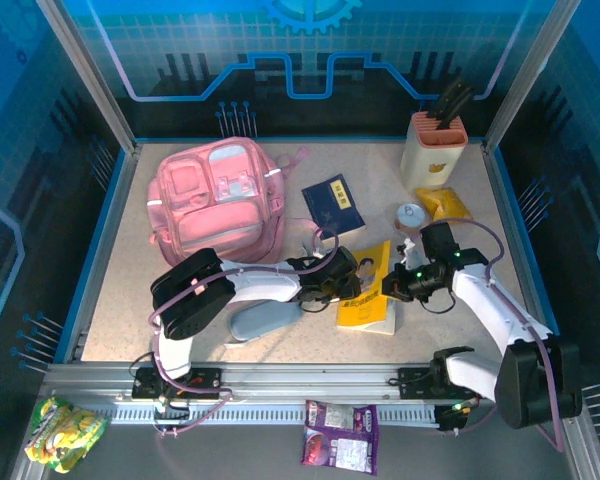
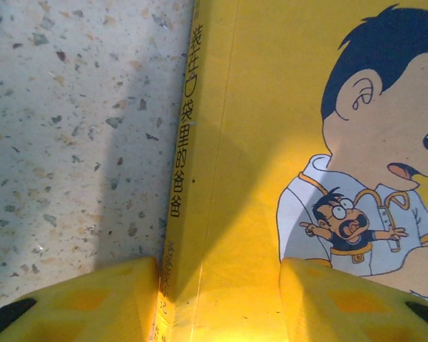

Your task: Pack the student bag

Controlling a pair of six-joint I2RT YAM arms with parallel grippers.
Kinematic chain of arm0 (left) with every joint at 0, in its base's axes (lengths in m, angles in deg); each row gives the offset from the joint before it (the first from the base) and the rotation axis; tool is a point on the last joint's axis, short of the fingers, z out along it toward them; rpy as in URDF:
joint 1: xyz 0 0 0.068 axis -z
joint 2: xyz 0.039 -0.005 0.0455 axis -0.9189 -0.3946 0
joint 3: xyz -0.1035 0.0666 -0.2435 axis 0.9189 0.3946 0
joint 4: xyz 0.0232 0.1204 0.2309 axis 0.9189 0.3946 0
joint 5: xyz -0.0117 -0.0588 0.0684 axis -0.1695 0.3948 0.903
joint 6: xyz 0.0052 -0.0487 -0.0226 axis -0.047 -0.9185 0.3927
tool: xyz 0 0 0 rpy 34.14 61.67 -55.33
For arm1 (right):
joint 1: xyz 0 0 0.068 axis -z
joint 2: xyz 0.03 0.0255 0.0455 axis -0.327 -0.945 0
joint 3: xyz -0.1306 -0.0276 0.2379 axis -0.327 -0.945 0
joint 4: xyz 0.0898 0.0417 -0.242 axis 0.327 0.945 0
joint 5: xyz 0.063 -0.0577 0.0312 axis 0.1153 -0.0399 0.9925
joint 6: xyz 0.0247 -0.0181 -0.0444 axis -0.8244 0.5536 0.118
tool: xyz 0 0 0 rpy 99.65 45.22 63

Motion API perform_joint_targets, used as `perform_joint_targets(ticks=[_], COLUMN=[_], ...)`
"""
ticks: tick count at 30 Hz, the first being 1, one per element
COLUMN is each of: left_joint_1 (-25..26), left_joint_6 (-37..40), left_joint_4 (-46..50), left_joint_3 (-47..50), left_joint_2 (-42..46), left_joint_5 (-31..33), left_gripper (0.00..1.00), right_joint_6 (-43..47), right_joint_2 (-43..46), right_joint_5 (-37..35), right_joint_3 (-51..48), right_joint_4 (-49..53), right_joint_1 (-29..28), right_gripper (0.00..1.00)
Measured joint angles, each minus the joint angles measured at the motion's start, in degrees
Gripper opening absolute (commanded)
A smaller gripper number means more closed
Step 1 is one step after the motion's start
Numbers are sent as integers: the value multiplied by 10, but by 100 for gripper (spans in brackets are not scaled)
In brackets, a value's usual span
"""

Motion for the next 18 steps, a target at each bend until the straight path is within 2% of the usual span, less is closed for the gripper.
perform_joint_targets(ticks=[4, 9, 13, 15, 18], left_joint_1=[-11, -38, -78, -99, -128], left_joint_6=[7, 7, -8, -18, -27], left_joint_4=[0, -41, -86, -110, -136], left_joint_3=[10, 88, 143, 164, 186], left_joint_2=[35, 153, 224, 239, 245], left_joint_5=[0, -9, -49, -74, -110], left_gripper=[61, 74, 83, 88, 90], right_joint_6=[-11, -37, -63, -73, -97], right_joint_2=[19, 39, 41, 38, 28], right_joint_5=[26, 67, 108, 129, 164], right_joint_3=[1, 18, 47, 58, 64], right_joint_4=[-17, -41, -78, -98, -150], right_joint_1=[0, 0, -1, -2, -2], right_gripper=[0, 0, 0, 0, 0])
